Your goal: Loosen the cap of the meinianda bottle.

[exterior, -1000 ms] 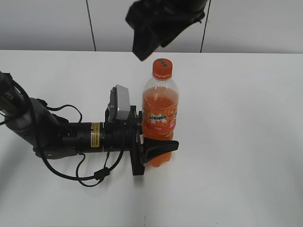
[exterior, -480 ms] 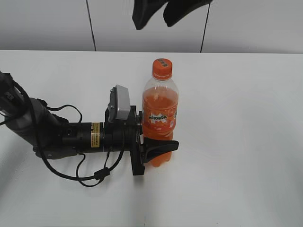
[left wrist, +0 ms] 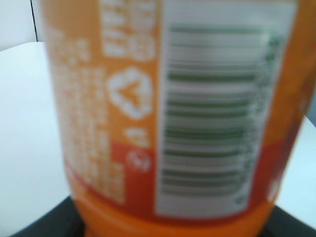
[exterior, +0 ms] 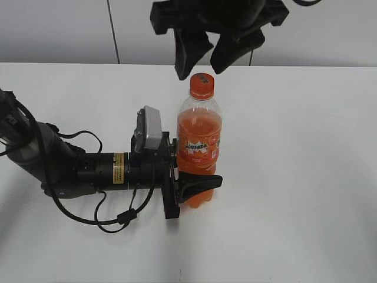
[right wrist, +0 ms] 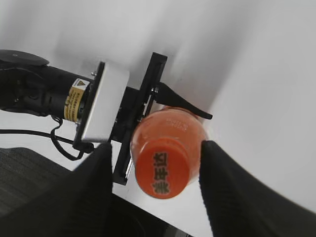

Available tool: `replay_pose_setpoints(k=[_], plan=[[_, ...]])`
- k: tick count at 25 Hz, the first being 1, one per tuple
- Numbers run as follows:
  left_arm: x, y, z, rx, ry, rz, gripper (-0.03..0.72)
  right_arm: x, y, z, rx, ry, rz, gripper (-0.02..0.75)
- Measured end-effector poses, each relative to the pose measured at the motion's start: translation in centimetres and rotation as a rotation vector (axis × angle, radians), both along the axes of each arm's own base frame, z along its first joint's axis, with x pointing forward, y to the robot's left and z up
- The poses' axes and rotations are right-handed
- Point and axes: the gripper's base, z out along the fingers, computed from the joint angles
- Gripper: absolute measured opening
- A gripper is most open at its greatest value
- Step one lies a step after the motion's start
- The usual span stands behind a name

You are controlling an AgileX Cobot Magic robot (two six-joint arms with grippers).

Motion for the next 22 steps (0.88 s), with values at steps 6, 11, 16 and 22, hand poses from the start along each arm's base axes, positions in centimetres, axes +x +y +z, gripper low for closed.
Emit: replay_pose_setpoints(k=[6,11,16,22], plan=[[0.0,0.0,0.0,0.0,0.0,0.0,0.386,-0.2,-0.06,-1.13,-0.018,0.038,0.0,0.421],[0.0,0.0,0.0,0.0,0.0,0.0,0.386,-0.2,-0.06,-1.13,-0.02,0.035,0.008,0.41],[0.0,0.0,0.0,0.0,0.0,0.0,0.386,-0.2,-0.06,-1.13,-0.024,0.03,0.023,0.314],[0.0,0.0,0.01,-0.001,0.0,0.0,0.386,-0.2,-0.09,-1.14,-0.031,0.025,0.036,0.29]])
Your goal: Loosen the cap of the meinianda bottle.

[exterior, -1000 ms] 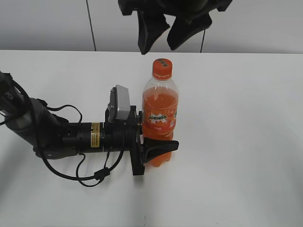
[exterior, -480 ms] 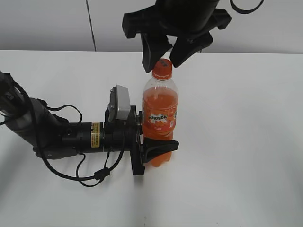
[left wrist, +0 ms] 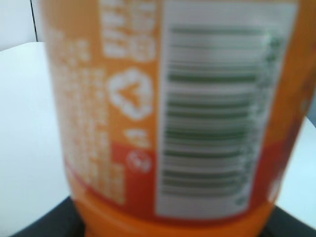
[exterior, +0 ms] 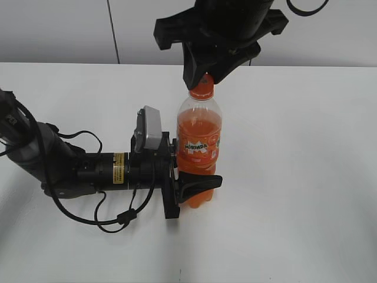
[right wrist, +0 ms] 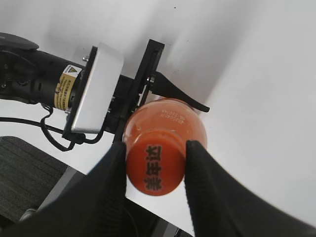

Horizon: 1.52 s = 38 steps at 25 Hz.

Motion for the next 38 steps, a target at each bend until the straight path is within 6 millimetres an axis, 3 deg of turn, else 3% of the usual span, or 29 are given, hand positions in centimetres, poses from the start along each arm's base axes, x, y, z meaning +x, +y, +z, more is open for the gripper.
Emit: replay_pose_setpoints(k=[5,16,24,36,38], plan=[[0.0,0.0,0.0,0.0,0.0,0.0,0.386,0.04,-0.05,-0.01,-0.01,-0.011,0.021,0.268],[0.0,0.0,-0.01,0.0,0.0,0.0,0.386,0.05,-0.05,0.0,-0.066,-0.092,0.278,0.266],[0.0,0.0,-0.02,0.001,0.0,0.0,0.386,0.05,-0.05,0.0,-0.083,-0.116,0.358,0.262],[0.0,0.0,-0.02,0.001,-0.001,0.0,0.386,-0.05,0.0,0.15,-0.183,-0.28,0.886,0.256],[0.02,0.0,-0.01,0.0,0.001,0.003,0.386,-0.06,-0.02,0.26,-0.198,-0.308,0.957,0.221]])
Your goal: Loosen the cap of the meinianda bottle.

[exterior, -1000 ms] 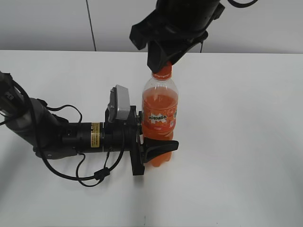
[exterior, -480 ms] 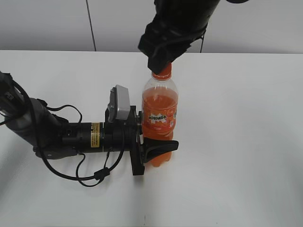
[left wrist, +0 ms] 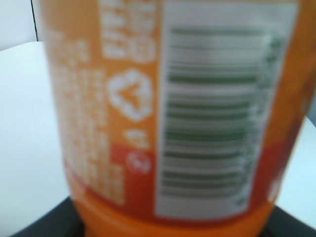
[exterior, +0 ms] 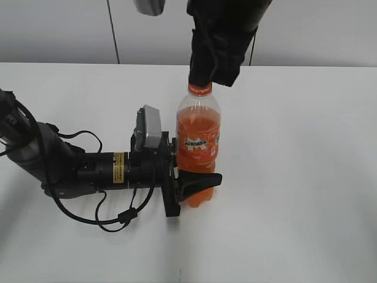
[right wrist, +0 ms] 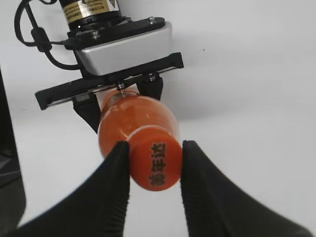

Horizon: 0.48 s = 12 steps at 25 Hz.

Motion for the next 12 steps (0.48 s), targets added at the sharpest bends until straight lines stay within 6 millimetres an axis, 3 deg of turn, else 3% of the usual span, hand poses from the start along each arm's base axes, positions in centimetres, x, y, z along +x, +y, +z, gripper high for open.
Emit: replay_pose_setpoints(k=[2,4,12], plan=[[0.07,0.01,0.01,-0.002,0.01,0.009,0.386,-0.02,-0.01,0.18,-0.009,-0.029,0.07,0.076],[0.08,0.01,0.01,-0.002,0.012,0.011,0.386,-0.06,-0.02,0.25,-0.021,-0.049,0.133,0.009],[0.1,0.01,0.01,-0.002,0.013,0.013,0.386,-0.31,0.09,0.46,-0.006,-0.052,0.186,-0.015]])
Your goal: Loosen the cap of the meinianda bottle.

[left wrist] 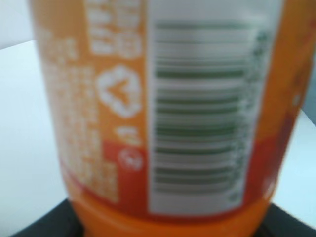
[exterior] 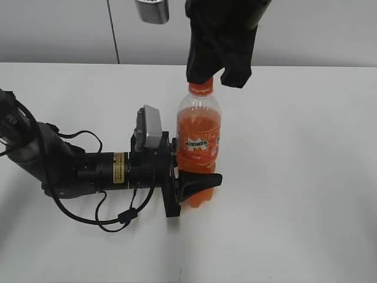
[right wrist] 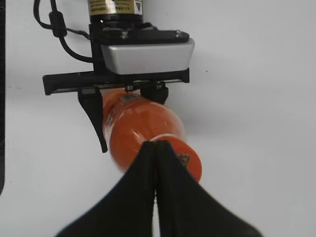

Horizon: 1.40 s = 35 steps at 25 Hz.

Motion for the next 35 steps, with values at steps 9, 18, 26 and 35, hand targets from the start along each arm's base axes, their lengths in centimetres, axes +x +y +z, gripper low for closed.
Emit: replay_pose_setpoints(k=[9,18,26,35], plan=[[0.0,0.0,0.0,0.002,-0.009,-0.006,0.384,-1.5,-0.6,2.5,0.138,0.088,-0.226,-0.013],[-0.1,0.0,0.0,0.002,-0.012,-0.007,0.384,-1.4,-1.5,3.2,0.269,0.283,-0.928,0.272],[-0.1,0.0,0.0,0.002,-0.012,-0.007,0.384,-0.4,-1.2,1.8,0.268,0.319,-1.144,0.579],[-0.1,0.0,0.0,0.002,-0.012,-0.007,0.384,0.6,-0.3,-0.7,0.204,0.339,-1.164,0.579]])
